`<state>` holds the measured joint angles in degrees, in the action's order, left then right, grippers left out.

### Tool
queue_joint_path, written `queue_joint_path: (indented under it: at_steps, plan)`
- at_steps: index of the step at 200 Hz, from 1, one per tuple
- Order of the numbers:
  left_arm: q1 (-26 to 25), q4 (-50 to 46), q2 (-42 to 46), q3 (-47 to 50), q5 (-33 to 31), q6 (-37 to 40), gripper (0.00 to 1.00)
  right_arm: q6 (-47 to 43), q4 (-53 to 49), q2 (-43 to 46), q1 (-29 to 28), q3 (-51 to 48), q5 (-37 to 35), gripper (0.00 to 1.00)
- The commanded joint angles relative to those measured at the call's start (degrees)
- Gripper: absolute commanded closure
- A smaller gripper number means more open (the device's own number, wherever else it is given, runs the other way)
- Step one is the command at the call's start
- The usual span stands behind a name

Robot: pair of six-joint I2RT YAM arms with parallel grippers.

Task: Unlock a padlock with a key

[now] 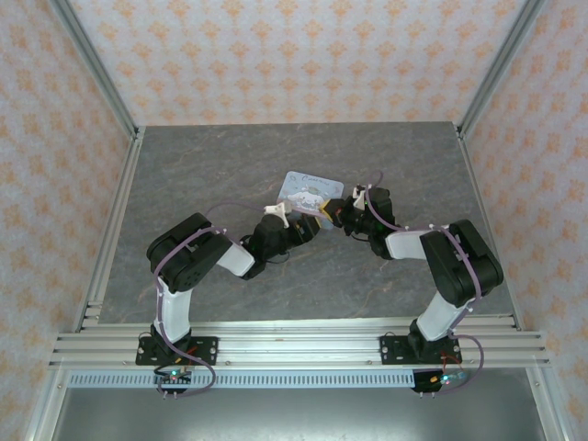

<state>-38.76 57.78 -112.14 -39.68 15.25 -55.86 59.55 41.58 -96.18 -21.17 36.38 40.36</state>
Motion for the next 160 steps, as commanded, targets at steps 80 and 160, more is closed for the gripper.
queue_joint_path:
  at_steps: [80,160]
  plan:
    - [-2.3,2.3,-1.6,0.8,-8.8,-6.1,0.43,0.5,0.0,-1.2,0.3,-0.2,-0.2,1.0]
    - [-3.4,-3.9,-1.9,1.1,-14.6,-7.1,0.52,0.7,0.0,-1.1,0.4,-0.1,-0.1,1.0]
